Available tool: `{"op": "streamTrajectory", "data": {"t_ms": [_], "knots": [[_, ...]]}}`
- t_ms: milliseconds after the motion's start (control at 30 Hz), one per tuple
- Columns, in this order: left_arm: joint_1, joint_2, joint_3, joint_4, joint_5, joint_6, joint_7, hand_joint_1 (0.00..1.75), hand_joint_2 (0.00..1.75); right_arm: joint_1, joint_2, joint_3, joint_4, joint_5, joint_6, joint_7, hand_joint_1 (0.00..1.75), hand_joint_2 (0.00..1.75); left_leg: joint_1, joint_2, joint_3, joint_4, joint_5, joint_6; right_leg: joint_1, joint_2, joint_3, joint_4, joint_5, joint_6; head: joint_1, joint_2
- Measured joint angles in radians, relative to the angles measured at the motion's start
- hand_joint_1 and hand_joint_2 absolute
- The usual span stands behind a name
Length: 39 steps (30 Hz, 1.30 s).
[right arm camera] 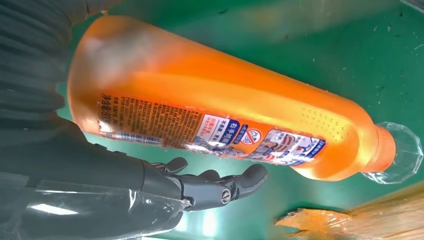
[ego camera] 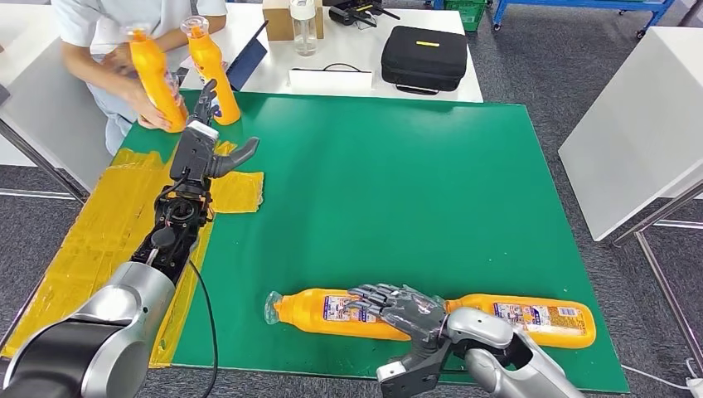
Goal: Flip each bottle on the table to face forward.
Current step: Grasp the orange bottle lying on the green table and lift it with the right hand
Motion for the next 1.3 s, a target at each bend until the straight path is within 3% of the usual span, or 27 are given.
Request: {"op": "streamTrajectory", "data": {"t_ms": [167, 300, 400, 467, 533, 600, 633, 867, 1300], "knots": [[0.0, -0.001, 0.01, 0.002, 0.031, -0.013, 0.003, 0.0, 1.75, 0.002, -0.002, 0.003, 0.0, 0.021, 0.002, 0.001, 0.0, 0.0, 0.0, 0.0, 0.0, 0.0, 0.0, 0.0, 0.0, 0.0, 0.0, 0.0, 0.0, 0.0, 0.0, 0.0], [0.0, -0.003, 0.015, 0.003, 0.042, -0.022, 0.007, 0.0, 1.75, 0.001, 0.003, 0.008, 0.013, 0.064, -0.004, 0.043, 0.0, 1.75, 0.0, 0.0, 0.0, 0.0, 0.0, 0.0, 0.0, 0.0, 0.0, 0.0, 0.0, 0.0, 0.0, 0.0], [0.0, -0.01, 0.015, 0.005, 0.046, -0.025, 0.009, 0.0, 1.75, -0.003, 0.016, 0.013, 0.058, 0.163, -0.062, 0.138, 0.0, 1.75, 0.0, 0.0, 0.0, 0.0, 0.0, 0.0, 0.0, 0.0, 0.0, 0.0, 0.0, 0.0, 0.0, 0.0], [0.001, -0.015, 0.015, 0.005, 0.046, -0.026, 0.008, 0.0, 1.75, -0.011, 0.036, 0.015, 0.108, 0.248, -0.116, 0.22, 0.24, 1.75, 0.0, 0.0, 0.001, 0.0, 0.0, 0.0, 0.0, 0.0, 0.001, 0.0, 0.0, 0.0, 0.0, 0.0], [0.005, -0.021, 0.015, 0.005, 0.046, -0.026, 0.007, 0.0, 1.75, -0.021, 0.059, 0.016, 0.162, 0.307, -0.149, 0.278, 1.01, 1.75, 0.0, 0.0, 0.004, 0.0, 0.0, 0.0, 0.0, 0.0, 0.003, 0.0, -0.001, 0.0, 0.0, 0.0], [0.013, -0.026, 0.015, 0.003, 0.05, -0.032, 0.005, 0.0, 1.75, -0.028, 0.078, 0.016, 0.208, 0.342, -0.16, 0.307, 1.64, 1.75, 0.0, 0.001, 0.007, 0.0, -0.001, 0.0, 0.0, 0.001, 0.005, -0.001, -0.001, -0.001, 0.0, 0.0], [0.018, -0.027, 0.015, 0.0, 0.052, -0.037, 0.003, 0.0, 1.75, -0.031, 0.087, 0.016, 0.226, 0.357, -0.161, 0.315, 1.74, 1.75, 0.0, 0.002, 0.009, 0.0, -0.002, -0.001, 0.0, 0.001, 0.007, -0.001, -0.002, -0.001, 0.0, 0.0], [0.046, -0.041, 0.011, -0.045, 0.072, -0.057, -0.001, 0.0, 1.75, -0.063, 0.133, 0.033, 0.328, 0.445, -0.155, 0.364, 1.75, 1.75, 0.0, 0.011, 0.039, -0.002, -0.018, 0.002, 0.0, 0.009, 0.022, -0.003, -0.012, 0.0, 0.0, 0.0], [0.083, -0.046, -0.01, -0.15, 0.101, -0.056, -0.002, 0.0, 1.75, -0.192, 0.207, 0.094, 0.529, 0.458, -0.156, 0.355, 1.75, 1.75, 0.002, 0.02, 0.056, -0.003, -0.02, 0.001, 0.002, 0.013, 0.036, -0.003, -0.017, -0.002, 0.0, 0.0]]}}
